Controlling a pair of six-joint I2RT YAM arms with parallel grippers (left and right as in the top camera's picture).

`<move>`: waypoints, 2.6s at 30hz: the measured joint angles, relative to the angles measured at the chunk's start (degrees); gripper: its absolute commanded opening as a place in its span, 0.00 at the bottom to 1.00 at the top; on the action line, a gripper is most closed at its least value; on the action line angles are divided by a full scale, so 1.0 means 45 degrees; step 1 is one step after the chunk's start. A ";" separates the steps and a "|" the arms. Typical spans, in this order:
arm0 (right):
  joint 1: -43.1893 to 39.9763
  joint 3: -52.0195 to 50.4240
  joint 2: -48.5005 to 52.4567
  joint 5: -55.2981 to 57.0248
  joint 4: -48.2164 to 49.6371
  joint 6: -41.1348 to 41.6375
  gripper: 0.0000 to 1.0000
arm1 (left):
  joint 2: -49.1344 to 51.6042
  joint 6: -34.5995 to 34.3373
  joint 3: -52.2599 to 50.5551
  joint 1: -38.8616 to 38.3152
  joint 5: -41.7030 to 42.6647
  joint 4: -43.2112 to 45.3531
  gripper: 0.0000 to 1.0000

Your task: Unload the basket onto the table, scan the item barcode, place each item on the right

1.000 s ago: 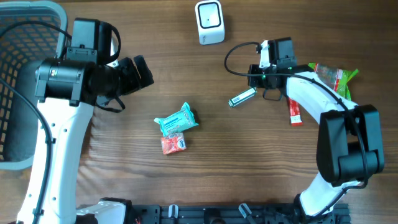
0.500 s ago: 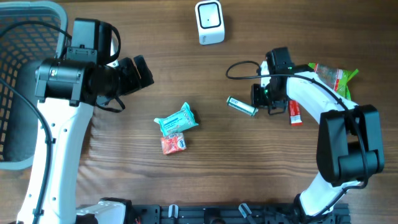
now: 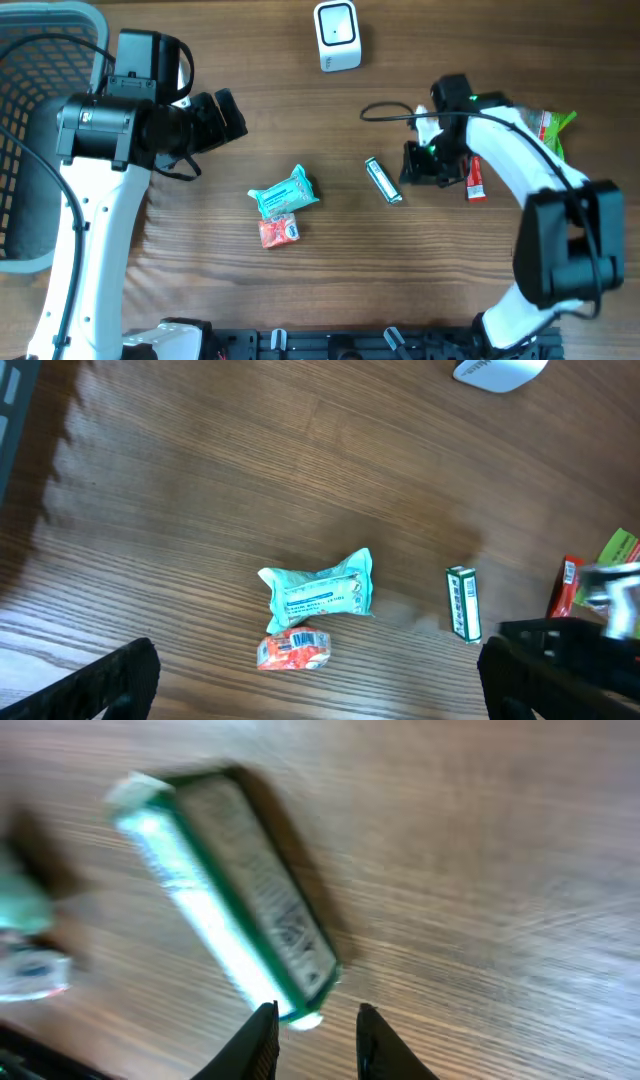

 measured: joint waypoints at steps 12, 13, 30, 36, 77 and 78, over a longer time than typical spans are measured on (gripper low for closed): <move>0.1826 -0.0491 -0.1656 0.2259 0.0583 -0.0714 0.54 | 0.0000 0.0000 0.0000 0.0000 0.0000 0.0005 1.00; 0.1860 -0.0724 -0.1651 0.2341 0.0855 -0.0719 0.54 | 0.0000 0.0000 0.0000 0.0000 0.0000 0.0000 1.00; 0.1870 -0.3016 -0.1647 0.2579 0.3857 -0.1336 0.49 | 0.0000 0.0000 0.0000 0.0000 0.0000 0.0000 1.00; 0.1899 -0.3060 -0.1647 0.2574 0.3993 -0.1336 0.49 | 0.0000 0.0000 0.0000 0.0000 0.0000 0.0000 1.00; 0.2501 -0.3803 -0.1647 0.2676 0.4886 -0.1855 0.47 | 0.0000 0.0000 0.0000 0.0000 -0.0005 0.0000 1.00; 0.2501 -0.3823 -0.1647 0.2671 0.4886 -0.1855 0.47 | 0.0000 0.0000 0.0000 0.0000 -0.0005 0.0000 1.00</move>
